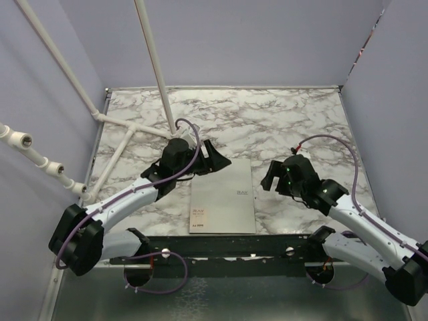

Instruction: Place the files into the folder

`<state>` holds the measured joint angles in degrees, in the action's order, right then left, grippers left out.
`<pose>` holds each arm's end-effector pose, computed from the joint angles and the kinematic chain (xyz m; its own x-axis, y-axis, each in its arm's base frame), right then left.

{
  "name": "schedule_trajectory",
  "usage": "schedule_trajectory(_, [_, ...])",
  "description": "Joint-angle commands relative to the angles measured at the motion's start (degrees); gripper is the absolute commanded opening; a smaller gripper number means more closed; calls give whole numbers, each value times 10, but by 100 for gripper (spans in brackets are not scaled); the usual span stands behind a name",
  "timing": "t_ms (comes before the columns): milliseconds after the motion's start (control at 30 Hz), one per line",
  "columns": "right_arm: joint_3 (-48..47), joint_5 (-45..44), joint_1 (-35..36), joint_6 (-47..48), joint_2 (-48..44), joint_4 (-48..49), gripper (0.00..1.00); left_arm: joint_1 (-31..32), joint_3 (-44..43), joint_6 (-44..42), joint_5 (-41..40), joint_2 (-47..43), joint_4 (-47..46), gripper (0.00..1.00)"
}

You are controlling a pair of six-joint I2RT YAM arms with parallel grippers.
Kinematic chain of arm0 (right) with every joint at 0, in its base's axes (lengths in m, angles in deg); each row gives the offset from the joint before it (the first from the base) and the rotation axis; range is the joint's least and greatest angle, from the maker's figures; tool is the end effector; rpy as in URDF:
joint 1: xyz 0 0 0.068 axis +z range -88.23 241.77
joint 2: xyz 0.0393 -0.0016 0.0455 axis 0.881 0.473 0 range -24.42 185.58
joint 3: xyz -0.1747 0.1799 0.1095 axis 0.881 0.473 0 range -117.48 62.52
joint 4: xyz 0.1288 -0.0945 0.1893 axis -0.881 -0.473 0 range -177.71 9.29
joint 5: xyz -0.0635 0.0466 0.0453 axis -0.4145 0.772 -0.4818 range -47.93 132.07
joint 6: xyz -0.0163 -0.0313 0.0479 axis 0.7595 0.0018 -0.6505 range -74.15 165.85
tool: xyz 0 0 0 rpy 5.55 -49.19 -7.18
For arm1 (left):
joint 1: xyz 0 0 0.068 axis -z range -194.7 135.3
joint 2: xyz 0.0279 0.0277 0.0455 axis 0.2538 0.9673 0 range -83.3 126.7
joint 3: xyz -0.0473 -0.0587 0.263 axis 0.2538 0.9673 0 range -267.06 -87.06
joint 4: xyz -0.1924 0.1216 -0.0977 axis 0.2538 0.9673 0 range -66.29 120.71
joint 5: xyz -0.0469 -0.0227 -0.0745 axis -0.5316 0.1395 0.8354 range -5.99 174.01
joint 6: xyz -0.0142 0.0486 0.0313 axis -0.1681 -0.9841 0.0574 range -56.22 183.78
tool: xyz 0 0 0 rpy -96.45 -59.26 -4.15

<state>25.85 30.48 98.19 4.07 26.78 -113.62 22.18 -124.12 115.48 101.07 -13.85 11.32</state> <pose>0.1427 0.0944 0.2343 -0.7567 0.2528 -0.6029 0.0428 0.9394 0.3403 0.2022 -0.1677 0.2492 -0.7930 -0.3430 -0.5036 0.2774 0.5326 -0.7996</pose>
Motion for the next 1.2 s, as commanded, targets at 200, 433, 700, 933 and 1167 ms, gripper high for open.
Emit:
schedule_trajectory(200, [-35, 48, 4, 38, 22, 33, 90, 1, -142, -138, -202, -40, 332, 84])
schedule_trajectory(433, [-18, 85, 10, 30, 100, 91, 82, -39, -98, -112, -206, -33, 391, 85])
schedule_trajectory(700, [15, 110, 37, -6, 176, 154, 78, -71, -16, -83, -174, -49, 394, 85])
schedule_trajectory(933, [43, 142, 37, -27, 231, 217, 79, -71, 24, -67, -151, -40, 384, 88])
schedule_trajectory(1167, [56, 175, 37, -55, 279, 272, 79, -67, 53, -55, -95, -12, 319, 88])
